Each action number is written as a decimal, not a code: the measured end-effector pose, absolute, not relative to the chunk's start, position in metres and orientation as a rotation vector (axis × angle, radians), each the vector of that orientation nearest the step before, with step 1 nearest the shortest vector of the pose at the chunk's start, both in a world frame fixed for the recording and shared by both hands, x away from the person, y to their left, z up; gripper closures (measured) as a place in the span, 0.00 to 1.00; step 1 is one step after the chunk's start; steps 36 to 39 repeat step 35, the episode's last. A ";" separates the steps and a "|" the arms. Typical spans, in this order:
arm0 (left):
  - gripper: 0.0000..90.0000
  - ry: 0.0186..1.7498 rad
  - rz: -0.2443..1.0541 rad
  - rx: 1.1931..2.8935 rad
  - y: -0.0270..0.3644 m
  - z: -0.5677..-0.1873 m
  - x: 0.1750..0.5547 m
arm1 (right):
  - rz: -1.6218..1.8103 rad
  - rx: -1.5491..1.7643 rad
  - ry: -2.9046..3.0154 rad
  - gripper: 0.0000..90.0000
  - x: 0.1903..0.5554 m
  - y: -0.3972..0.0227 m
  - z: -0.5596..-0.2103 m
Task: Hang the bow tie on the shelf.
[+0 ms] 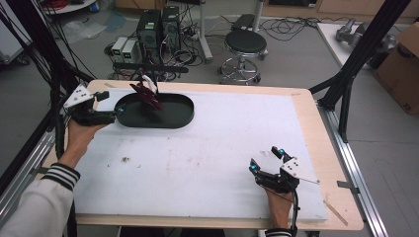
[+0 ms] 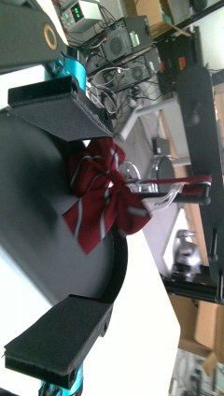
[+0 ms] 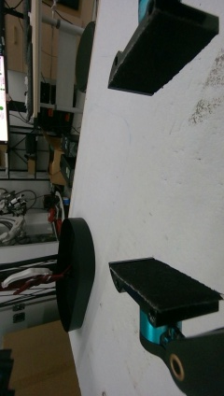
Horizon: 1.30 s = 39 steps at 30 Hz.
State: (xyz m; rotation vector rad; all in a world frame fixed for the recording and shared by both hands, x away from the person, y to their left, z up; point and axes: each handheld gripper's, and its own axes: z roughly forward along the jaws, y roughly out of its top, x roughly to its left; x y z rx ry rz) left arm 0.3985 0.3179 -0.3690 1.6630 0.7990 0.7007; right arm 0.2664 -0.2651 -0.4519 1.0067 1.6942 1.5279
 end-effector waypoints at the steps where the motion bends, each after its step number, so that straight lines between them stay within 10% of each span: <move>1: 0.17 0.799 0.698 1.663 0.320 -0.372 0.394 | 1.530 1.010 1.695 0.11 0.266 -0.265 -0.452; 18: 0.17 0.720 0.675 1.558 0.306 -0.435 0.299 | 1.536 1.024 1.685 0.11 0.266 -0.265 -0.452; 39: 0.17 0.743 0.697 1.485 0.309 -0.453 0.290 | 1.529 1.013 1.684 0.11 0.265 -0.265 -0.452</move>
